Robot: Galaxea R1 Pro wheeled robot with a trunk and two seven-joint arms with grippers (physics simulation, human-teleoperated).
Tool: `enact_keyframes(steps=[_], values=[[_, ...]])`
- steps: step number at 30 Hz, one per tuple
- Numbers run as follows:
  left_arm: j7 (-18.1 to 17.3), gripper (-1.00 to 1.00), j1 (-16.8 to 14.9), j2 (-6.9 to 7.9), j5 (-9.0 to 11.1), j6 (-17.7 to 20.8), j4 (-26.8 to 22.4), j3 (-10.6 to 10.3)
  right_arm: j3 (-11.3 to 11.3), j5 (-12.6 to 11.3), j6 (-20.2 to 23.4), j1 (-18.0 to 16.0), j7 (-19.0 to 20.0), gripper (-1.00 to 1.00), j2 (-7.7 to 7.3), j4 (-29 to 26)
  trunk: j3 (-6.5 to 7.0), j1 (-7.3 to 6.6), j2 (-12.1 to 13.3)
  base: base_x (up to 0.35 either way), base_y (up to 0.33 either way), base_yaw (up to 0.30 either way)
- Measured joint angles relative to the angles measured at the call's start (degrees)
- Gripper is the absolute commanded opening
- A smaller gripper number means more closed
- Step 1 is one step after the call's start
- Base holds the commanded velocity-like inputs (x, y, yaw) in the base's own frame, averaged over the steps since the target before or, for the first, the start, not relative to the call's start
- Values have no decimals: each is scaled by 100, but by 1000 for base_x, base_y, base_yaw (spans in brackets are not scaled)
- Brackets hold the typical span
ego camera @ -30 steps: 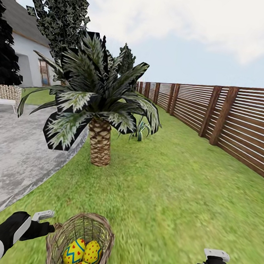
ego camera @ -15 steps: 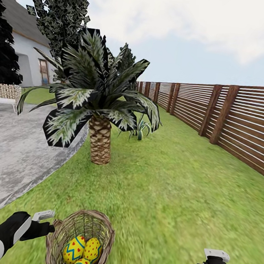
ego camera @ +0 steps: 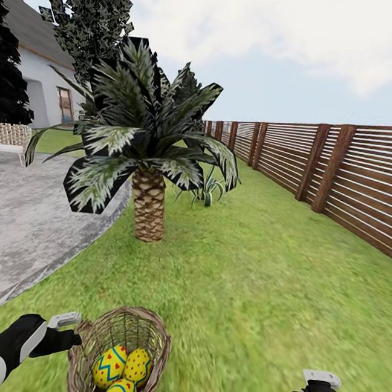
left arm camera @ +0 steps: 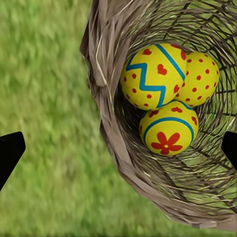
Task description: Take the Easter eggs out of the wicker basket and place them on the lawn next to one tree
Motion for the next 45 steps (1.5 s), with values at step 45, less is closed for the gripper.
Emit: enact_keyframes(steps=[45], values=[[0, 100, 0, -14, -1, -8, 0, -14, 3, 7, 0, 1, -1, 100, 9, 6, -808, 989, -1805, 0, 0, 0]])
